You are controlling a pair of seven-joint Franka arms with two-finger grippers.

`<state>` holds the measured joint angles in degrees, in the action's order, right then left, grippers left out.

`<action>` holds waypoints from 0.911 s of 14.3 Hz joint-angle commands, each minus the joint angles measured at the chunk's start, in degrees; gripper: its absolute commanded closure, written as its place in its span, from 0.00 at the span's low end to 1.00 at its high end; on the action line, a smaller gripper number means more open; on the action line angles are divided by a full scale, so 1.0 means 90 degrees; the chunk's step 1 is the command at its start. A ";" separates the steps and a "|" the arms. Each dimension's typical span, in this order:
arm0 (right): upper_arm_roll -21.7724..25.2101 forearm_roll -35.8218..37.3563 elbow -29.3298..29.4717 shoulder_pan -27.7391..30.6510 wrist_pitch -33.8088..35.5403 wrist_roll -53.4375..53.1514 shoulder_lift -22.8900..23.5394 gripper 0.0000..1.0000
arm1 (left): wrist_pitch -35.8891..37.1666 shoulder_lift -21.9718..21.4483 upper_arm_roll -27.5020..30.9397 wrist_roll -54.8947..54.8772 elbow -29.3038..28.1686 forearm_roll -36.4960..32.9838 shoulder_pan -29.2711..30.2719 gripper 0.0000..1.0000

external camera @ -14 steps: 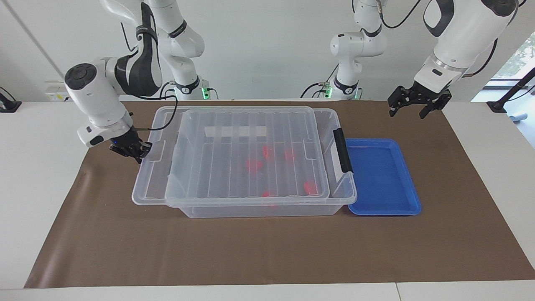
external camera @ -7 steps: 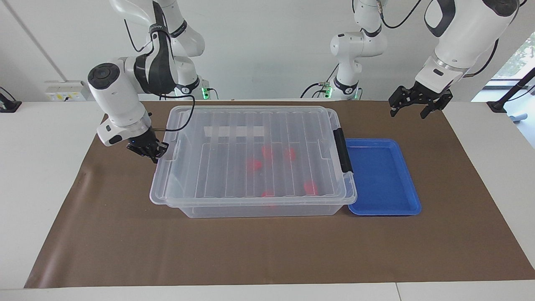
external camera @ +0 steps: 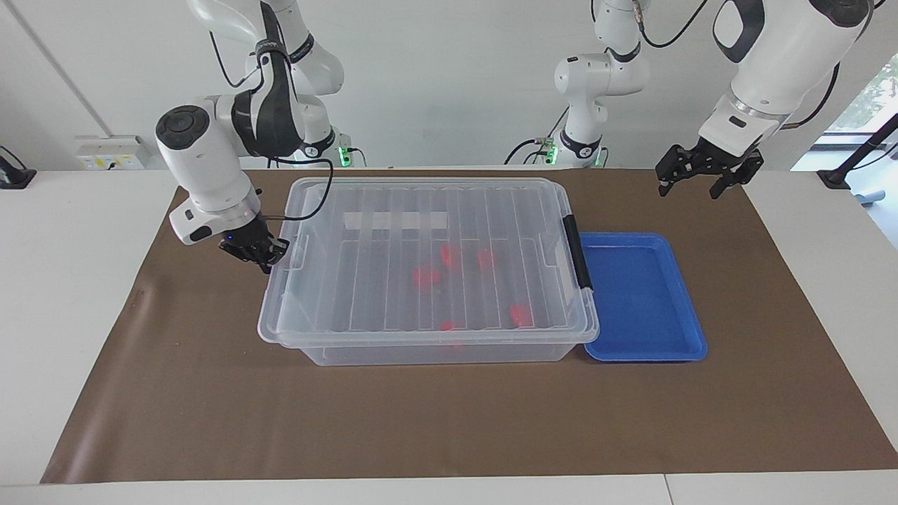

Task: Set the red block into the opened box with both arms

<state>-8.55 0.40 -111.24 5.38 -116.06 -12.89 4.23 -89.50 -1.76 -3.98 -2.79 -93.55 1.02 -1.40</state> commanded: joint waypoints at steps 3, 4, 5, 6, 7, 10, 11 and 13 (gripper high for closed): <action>-0.0027 -0.0006 -0.0101 -0.0032 0.0044 -0.0179 -0.0128 1.00 | -0.0114 -0.0069 -0.0036 0.0173 -0.0065 0.0082 0.0078 0.00; -0.0027 -0.0006 -0.0101 -0.0032 0.0053 -0.0179 -0.0128 1.00 | -0.0124 -0.0069 -0.0036 0.0154 -0.0065 0.0082 0.0078 0.00; -0.0027 -0.0006 -0.0052 -0.0032 0.0083 -0.0179 -0.0119 1.00 | -0.0095 -0.0069 -0.0036 0.0144 -0.0065 0.0072 0.0058 0.00; -0.0027 -0.0006 0.0064 -0.0012 0.0189 -0.0170 -0.0089 1.00 | -0.0056 -0.0069 -0.0036 0.0153 -0.0065 0.0062 0.0068 0.00; -0.0027 -0.0006 0.0259 0.0055 0.0403 -0.0141 -0.0079 0.80 | -0.0075 -0.0078 -0.0036 0.0154 -0.0065 0.0062 0.0078 0.00; -0.0017 -0.0006 0.1039 0.0163 0.1340 0.0102 -0.0089 0.00 | -0.0075 -0.0078 -0.0036 0.0154 -0.0065 0.0062 0.0078 0.00; -0.0017 0.0004 0.1370 0.0164 0.1623 0.0201 -0.0089 0.00 | -0.0085 -0.0078 -0.0036 0.0154 -0.0065 0.0062 0.0078 0.00; -0.0007 0.0004 0.2025 0.0183 0.2306 0.0192 -0.0089 0.00 | -0.0085 -0.0078 -0.0036 0.0154 -0.0065 0.0053 0.0068 0.00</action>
<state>-8.35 0.40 -98.41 6.39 -100.44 -12.51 3.13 -89.68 -1.76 -4.03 -1.97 -93.55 1.14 -1.22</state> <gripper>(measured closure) 0.396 0.000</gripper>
